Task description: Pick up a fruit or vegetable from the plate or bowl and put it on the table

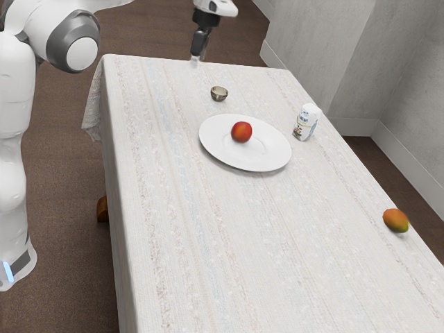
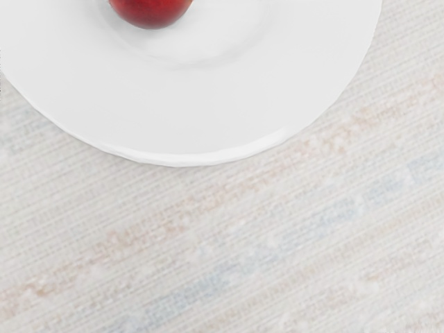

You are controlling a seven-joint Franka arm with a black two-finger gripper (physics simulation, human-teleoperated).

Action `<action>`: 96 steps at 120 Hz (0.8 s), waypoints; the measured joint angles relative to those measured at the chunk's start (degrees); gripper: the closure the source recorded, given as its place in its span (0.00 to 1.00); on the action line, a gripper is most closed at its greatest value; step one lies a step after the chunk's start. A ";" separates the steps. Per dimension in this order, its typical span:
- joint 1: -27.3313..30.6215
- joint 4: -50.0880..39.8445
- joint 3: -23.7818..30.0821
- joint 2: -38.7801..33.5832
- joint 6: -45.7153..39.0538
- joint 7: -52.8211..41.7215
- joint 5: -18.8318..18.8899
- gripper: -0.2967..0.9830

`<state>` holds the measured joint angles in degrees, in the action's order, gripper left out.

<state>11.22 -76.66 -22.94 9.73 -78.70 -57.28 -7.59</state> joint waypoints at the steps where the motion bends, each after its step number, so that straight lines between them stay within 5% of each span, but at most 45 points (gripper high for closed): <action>1: 0.00 0.00 0.00 0.00 -0.12 -0.39 0.00 0.23; 38: 0.40 0.98 -0.46 -0.51 -2.37 -10.97 -0.32 0.23; 62: -1.00 4.27 0.22 -8.47 -1.04 -14.02 -0.05 0.23; 82: -6.74 -23.29 -0.37 -17.99 -8.51 -15.96 5.17 0.23; 96: -7.42 -29.50 -1.77 -19.69 -13.92 -17.49 7.30 0.23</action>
<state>3.80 -106.16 -24.71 -9.96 -92.62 -74.77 -0.29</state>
